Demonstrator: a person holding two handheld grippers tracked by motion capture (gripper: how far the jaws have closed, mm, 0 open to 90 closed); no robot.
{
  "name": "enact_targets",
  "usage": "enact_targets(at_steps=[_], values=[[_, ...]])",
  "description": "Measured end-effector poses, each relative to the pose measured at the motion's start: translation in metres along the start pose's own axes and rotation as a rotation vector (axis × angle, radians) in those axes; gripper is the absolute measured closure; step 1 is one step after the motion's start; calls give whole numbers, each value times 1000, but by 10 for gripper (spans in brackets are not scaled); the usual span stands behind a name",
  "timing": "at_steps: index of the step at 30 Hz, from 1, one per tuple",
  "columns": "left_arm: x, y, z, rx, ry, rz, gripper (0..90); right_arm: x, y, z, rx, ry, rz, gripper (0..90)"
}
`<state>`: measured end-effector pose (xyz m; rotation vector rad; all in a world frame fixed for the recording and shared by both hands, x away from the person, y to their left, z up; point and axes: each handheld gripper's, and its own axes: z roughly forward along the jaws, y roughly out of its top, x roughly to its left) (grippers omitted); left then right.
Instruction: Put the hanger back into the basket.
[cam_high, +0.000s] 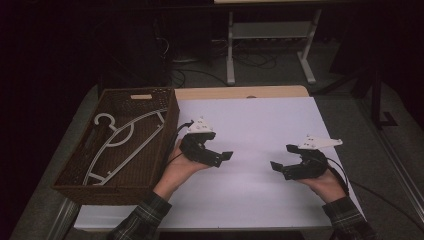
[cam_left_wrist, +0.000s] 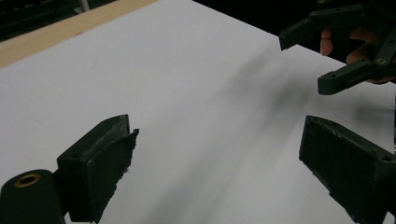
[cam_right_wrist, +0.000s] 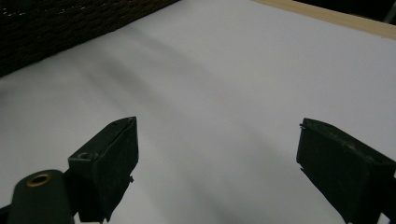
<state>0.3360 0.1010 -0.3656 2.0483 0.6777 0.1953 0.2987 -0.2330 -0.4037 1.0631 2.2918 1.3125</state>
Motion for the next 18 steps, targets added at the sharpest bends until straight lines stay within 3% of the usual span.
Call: enact_targets(at_steps=[10, 18], values=[[0, -23, 14, -6, 13, 9, 87, 3, 0, 0, 2, 19, -12, 113], [5, -29, 11, -11, 21, 1, 87, 4, 0, 0, -2, 26, -21, 105]])
